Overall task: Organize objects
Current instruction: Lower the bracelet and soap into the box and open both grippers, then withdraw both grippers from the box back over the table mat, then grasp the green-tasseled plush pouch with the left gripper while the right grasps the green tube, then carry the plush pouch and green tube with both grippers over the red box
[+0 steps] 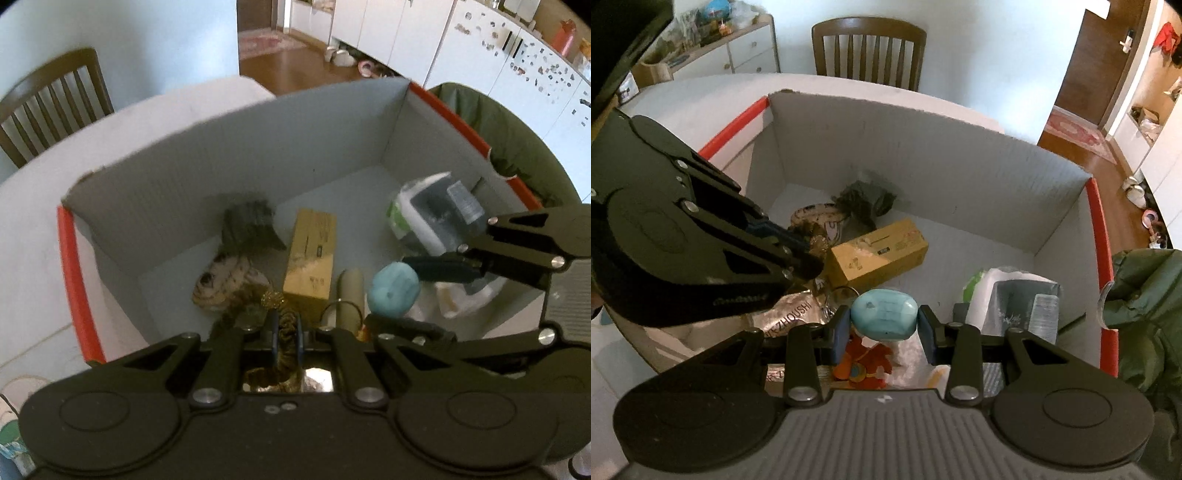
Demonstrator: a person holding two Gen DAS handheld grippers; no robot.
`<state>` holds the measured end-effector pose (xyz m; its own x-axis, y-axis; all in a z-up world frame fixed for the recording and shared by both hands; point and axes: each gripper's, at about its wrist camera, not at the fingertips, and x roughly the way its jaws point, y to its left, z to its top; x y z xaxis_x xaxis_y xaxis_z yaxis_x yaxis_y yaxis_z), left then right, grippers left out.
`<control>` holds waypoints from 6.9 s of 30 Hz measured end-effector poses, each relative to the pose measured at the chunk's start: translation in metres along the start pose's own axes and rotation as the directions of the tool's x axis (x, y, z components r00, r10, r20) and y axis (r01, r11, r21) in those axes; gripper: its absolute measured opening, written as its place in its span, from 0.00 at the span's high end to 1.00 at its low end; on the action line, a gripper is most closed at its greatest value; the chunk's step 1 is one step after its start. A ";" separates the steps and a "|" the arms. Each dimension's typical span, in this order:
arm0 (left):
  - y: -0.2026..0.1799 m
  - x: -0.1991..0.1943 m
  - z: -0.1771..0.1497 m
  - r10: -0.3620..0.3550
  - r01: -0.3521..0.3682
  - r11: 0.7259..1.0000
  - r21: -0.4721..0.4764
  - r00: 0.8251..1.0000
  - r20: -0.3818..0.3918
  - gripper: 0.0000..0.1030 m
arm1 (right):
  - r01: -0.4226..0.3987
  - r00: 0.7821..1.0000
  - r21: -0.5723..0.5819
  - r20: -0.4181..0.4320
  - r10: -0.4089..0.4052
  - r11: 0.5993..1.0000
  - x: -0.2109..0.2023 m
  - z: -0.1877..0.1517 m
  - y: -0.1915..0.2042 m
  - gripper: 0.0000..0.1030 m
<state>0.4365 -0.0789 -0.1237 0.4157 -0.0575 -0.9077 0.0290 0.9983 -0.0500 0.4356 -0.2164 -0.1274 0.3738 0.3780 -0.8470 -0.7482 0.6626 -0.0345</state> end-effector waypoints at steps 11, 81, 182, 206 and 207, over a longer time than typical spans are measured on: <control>0.011 0.009 0.003 -0.041 0.035 0.997 -0.073 0.995 -0.089 0.80 | -0.010 1.000 -0.027 -0.016 0.010 1.000 -0.002 -0.002 -0.001 0.62; 0.142 -0.226 -0.167 0.031 0.024 0.991 -0.132 0.915 0.402 0.01 | -0.149 0.938 0.275 0.343 0.048 0.950 -0.156 0.003 0.189 0.20; 0.181 -0.195 -0.162 -0.071 0.119 0.985 -0.127 0.940 0.334 0.40 | -0.031 0.983 0.346 0.181 -0.034 0.938 -0.096 0.013 0.215 0.85; 0.040 -0.184 -0.068 -0.100 0.102 0.995 0.013 0.934 0.343 0.39 | 0.004 0.962 0.411 0.248 -0.115 0.911 -0.145 -0.037 0.060 0.85; 0.035 -0.183 -0.063 -0.096 0.096 0.995 0.015 0.934 0.345 0.39 | 0.003 0.961 0.411 0.249 -0.115 0.912 -0.145 -0.038 0.055 0.85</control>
<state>0.3042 -0.0328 0.0144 0.6992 -0.1511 -0.6988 0.0828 0.9880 -0.1307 0.3195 -0.2593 -0.0264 0.5825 0.4482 -0.6781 -0.4558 0.8709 0.1841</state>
